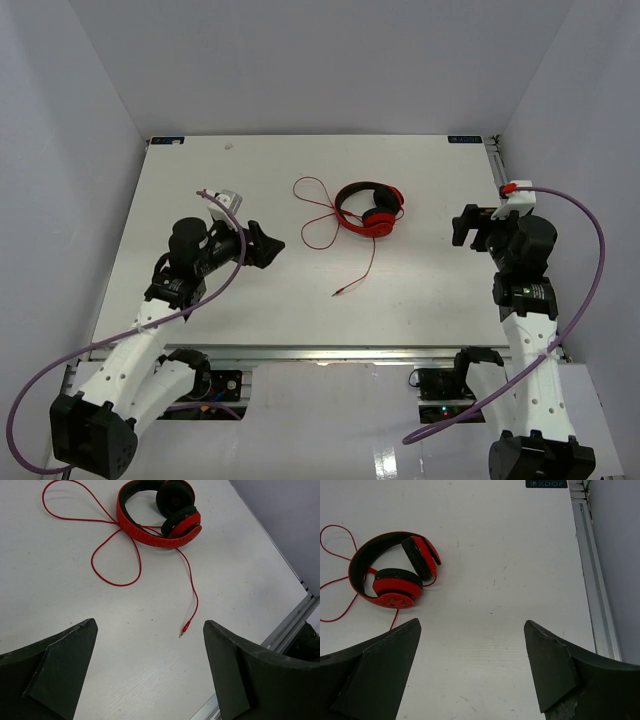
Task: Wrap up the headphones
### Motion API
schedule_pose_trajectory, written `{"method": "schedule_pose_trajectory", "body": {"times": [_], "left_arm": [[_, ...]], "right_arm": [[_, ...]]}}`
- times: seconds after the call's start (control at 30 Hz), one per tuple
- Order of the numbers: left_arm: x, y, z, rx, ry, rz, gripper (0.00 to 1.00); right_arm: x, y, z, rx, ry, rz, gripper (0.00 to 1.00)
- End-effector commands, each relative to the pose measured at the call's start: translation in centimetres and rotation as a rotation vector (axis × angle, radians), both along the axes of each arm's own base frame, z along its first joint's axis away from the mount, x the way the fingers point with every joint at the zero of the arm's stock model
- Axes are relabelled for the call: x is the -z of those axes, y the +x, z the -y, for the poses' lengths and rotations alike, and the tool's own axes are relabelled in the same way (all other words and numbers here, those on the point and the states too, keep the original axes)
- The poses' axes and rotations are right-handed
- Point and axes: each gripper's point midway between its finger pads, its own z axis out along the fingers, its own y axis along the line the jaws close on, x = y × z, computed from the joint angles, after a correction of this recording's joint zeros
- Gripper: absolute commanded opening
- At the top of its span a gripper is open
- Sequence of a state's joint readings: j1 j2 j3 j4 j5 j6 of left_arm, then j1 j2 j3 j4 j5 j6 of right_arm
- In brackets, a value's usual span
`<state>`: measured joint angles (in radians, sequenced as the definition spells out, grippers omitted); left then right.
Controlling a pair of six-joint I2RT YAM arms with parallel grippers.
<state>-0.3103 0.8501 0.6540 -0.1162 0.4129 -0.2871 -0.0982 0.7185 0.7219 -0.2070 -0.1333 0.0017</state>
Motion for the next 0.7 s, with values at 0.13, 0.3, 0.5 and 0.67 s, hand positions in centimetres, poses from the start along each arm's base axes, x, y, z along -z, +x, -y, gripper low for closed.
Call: {"method": "schedule_pose_trajectory", "body": {"times": [0.13,0.3,0.5,0.67], "left_arm": [[-0.3,2.6,3.6,0.141,-0.112,-0.059,0.98],[1.9,8.6,7.9,0.252,-0.096,-0.246,0.98],[8.4,16.2,13.6,0.239,0.234,-0.322,0.88],[9.7,21.6,16.7,0.171,0.413,-0.278,0.76]], "right_arm": [[-0.5,-3.0,-7.2,-0.599,-0.199,0.081,0.90],[0.5,-5.8,-10.7,-0.903,-0.199,0.130,1.00],[1.2,-5.5,-10.4,-0.886,-0.205,0.114,0.95],[1.1,-5.6,-10.5,-0.887,-0.188,0.112,0.95]]}}
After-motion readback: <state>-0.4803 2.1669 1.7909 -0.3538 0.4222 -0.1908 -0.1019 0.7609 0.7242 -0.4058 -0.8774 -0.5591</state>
